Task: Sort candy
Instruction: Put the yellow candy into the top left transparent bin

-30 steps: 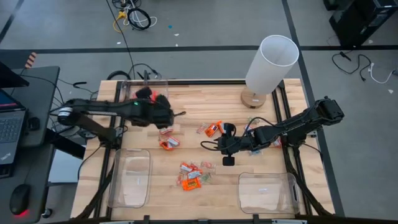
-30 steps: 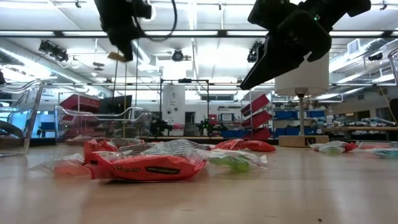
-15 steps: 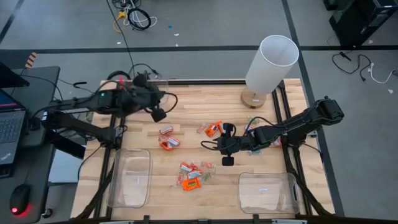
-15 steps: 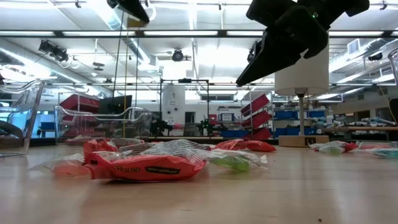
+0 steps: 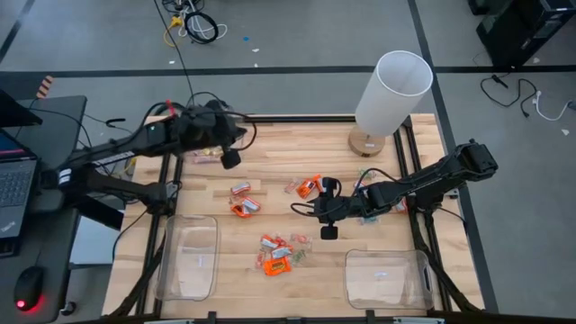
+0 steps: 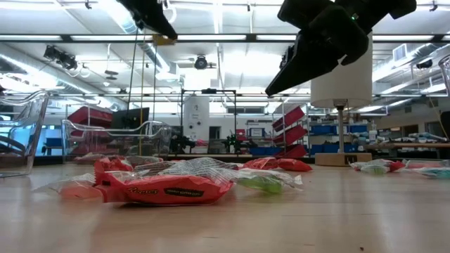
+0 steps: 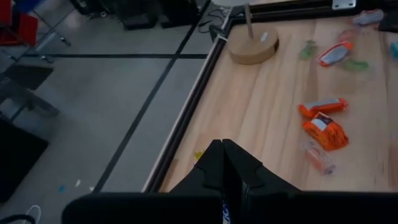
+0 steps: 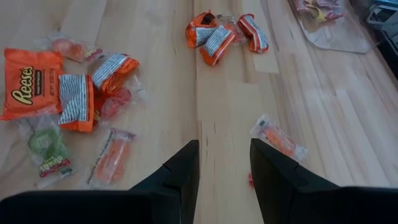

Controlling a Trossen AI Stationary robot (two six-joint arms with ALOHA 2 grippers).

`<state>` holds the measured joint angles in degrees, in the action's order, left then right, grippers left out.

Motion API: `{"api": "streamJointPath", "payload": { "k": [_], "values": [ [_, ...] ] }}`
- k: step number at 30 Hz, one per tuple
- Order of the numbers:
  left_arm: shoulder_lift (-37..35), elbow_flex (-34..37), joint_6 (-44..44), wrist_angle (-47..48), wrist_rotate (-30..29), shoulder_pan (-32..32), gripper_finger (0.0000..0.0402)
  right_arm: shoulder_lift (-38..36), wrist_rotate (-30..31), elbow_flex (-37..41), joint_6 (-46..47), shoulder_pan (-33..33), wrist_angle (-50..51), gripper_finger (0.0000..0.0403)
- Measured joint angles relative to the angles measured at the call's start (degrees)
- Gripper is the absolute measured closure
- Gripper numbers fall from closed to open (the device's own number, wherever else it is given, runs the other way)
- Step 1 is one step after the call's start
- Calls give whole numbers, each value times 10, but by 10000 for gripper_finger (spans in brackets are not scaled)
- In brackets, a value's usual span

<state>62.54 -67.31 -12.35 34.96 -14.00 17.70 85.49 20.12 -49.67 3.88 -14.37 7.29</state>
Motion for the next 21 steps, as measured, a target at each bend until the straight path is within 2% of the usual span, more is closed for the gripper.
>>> {"api": "streamJointPath", "payload": {
  "k": [6,21],
  "values": [
    [-4,54,-11,-45,75,65,401,0,0,0,4,7,-1,275],
    [-4,160,8,-99,96,239,401,0,0,1,4,22,-4,275]
  ]
}}
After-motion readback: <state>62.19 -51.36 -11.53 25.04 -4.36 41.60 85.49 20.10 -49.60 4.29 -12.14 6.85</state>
